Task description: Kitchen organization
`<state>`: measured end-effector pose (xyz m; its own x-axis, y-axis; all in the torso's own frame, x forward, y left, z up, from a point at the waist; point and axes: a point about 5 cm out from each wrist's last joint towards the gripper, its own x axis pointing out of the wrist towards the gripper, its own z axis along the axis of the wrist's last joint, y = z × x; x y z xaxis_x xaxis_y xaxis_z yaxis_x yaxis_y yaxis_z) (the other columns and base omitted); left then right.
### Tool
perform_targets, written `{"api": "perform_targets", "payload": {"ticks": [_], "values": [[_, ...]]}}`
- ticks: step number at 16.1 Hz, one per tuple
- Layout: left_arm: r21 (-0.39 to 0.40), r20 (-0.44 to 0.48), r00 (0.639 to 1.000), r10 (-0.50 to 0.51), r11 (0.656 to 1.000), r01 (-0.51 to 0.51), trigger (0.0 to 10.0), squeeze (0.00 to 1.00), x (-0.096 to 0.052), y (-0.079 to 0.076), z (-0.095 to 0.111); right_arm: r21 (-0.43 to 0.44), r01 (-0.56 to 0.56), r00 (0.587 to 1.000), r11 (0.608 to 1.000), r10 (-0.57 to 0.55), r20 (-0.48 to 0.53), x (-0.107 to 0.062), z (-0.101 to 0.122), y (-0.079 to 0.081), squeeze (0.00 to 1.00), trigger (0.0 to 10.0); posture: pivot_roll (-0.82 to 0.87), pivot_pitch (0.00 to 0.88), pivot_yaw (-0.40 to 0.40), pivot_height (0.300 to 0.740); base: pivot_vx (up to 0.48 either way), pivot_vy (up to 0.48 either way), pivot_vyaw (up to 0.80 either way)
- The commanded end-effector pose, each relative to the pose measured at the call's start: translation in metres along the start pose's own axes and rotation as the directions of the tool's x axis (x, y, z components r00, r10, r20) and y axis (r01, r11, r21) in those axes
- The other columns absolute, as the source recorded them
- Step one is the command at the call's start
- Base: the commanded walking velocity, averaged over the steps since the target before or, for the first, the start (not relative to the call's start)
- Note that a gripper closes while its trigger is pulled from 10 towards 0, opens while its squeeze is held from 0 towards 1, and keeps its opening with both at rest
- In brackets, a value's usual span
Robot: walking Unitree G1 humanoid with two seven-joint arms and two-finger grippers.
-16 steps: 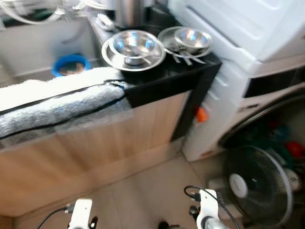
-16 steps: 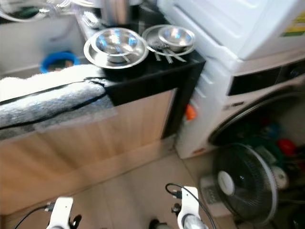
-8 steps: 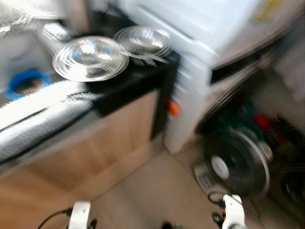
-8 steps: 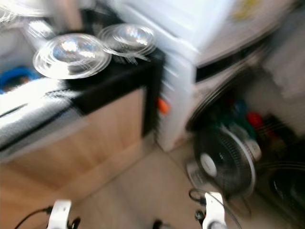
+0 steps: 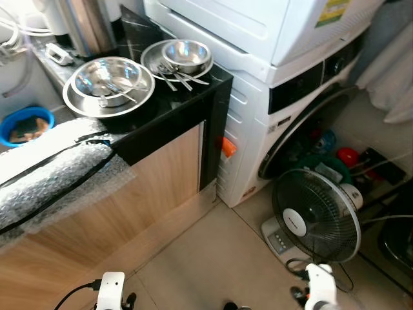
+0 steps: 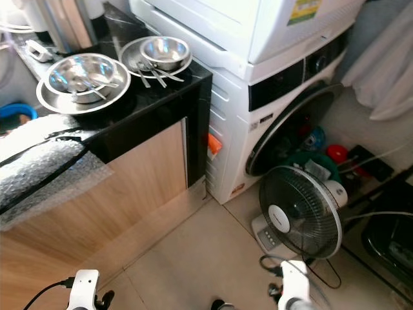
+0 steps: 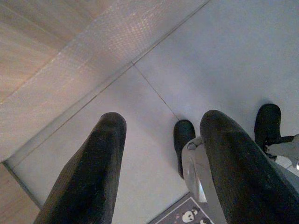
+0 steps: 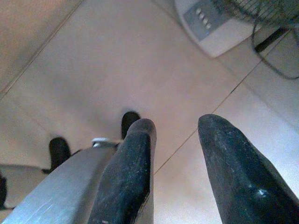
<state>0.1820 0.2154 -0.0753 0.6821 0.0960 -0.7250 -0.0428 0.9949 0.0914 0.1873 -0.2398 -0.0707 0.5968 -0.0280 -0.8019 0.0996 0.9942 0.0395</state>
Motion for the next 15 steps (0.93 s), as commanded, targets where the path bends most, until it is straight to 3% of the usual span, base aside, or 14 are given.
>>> {"api": "perform_targets", "payload": {"ticks": [1,3,13,15], "values": [[-0.008,-0.039,0.999,-0.001,1.0,0.001,10.0,0.0,-0.0027,-0.0001,-0.0103,0.024,0.001,1.0,1.0,0.0,-0.029,-0.0011,-0.0124,0.0034,0.0,10.0,0.1,0.148,-0.014,0.74,0.0,0.0,0.0],[-0.023,-0.044,0.999,0.004,1.0,-0.005,10.0,0.0,-0.0023,0.0001,-0.0101,0.027,-0.002,1.0,1.0,0.002,-0.031,-0.0003,-0.0147,0.0085,0.0,10.0,0.1,0.138,-0.017,0.74,0.0,0.0,0.0],[-0.046,-0.086,0.996,0.014,0.999,-0.018,10.0,0.0,-0.0037,0.0004,-0.017,-0.013,-0.012,0.999,1.0,0.012,-0.035,0.0006,-0.0128,0.0109,0.0,10.0,0.1,0.123,-0.026,0.74,0.0,0.276,0.0],[-0.045,-0.092,0.996,0.015,0.999,-0.019,10.0,0.0,-0.004,0.0009,-0.018,-0.018,-0.021,0.999,1.0,0.02,-0.038,0.0006,-0.0133,0.0116,0.0,10.0,0.1,0.124,-0.025,0.74,0.0,0.285,0.57]]}}
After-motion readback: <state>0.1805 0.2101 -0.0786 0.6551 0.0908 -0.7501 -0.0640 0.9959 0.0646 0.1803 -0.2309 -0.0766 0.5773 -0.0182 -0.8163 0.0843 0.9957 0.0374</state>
